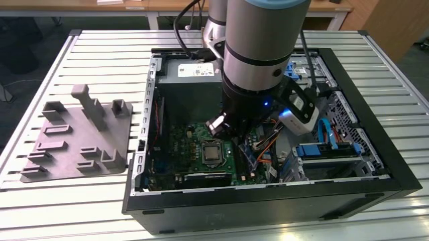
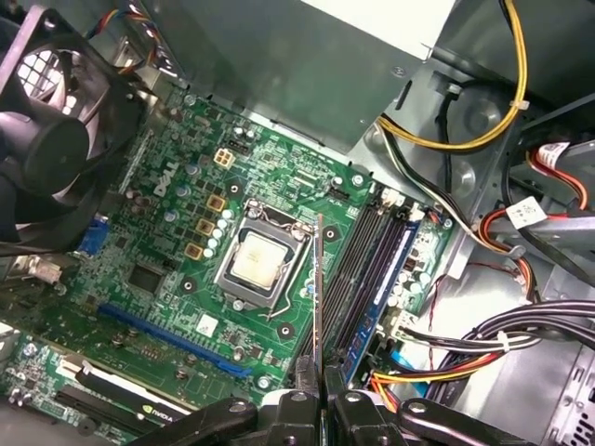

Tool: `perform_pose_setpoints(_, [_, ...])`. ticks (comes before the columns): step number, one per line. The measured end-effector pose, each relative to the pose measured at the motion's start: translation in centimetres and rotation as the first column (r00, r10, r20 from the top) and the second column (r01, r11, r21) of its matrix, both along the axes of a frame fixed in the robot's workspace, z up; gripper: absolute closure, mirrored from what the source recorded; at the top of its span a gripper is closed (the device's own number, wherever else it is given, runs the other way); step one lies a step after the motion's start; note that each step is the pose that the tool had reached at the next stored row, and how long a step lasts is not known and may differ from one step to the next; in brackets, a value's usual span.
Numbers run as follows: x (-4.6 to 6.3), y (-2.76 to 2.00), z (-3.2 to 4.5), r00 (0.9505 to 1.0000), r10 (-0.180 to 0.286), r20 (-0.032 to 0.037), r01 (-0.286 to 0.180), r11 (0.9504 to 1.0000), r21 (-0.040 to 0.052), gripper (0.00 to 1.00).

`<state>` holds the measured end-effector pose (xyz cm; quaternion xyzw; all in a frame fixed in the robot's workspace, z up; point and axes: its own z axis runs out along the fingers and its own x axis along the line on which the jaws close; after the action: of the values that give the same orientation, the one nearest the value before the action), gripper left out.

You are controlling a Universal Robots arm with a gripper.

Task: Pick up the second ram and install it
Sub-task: 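Insert the second ram into the second slot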

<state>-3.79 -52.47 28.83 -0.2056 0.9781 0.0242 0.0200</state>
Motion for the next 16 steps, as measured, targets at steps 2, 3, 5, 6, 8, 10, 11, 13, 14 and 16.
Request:
perform_pose_setpoints(2, [0.00, 0.00, 0.00, 1.0000, -0.008, 0.0000, 0.008, 1.0000, 0.0000, 0.86])
perform_pose_setpoints(3, [0.00, 0.00, 0.00, 0.9999, -0.012, 0.0000, 0.012, 0.9999, 0.0000, 0.86])
perform_pose_setpoints(5, [0.00, 0.00, 0.00, 0.9998, -0.021, 0.0000, 0.021, 0.9998, 0.0000, 0.86])
perform_pose_setpoints(6, [0.00, 0.00, -0.01, 0.9997, -0.026, 0.0001, 0.026, 0.9997, 0.0001, 0.86])
perform_pose_setpoints(8, [0.00, 0.00, -0.01, 0.9994, -0.035, 0.0001, 0.035, 0.9994, 0.0001, 0.86])
perform_pose_setpoints(10, [0.00, 0.00, -0.01, 0.9989, -0.048, 0.0001, 0.048, 0.9989, 0.0001, 0.86])
perform_pose_setpoints(11, [0.00, 0.00, -0.01, 0.9985, -0.055, 0.0000, 0.055, 0.9985, 0.0001, 0.86])
perform_pose_setpoints(13, [0.00, 0.00, -0.02, 0.9972, -0.074, 0.0001, 0.074, 0.9972, 0.0000, 0.86])
perform_pose_setpoints(14, [0.00, 0.00, -0.03, 0.9962, -0.088, 0.0001, 0.088, 0.9962, 0.0001, 0.86])
perform_pose_setpoints(16, [0.00, 0.00, -0.04, 0.9936, -0.113, 0.0000, 0.113, 0.9936, 0.0001, 0.86])
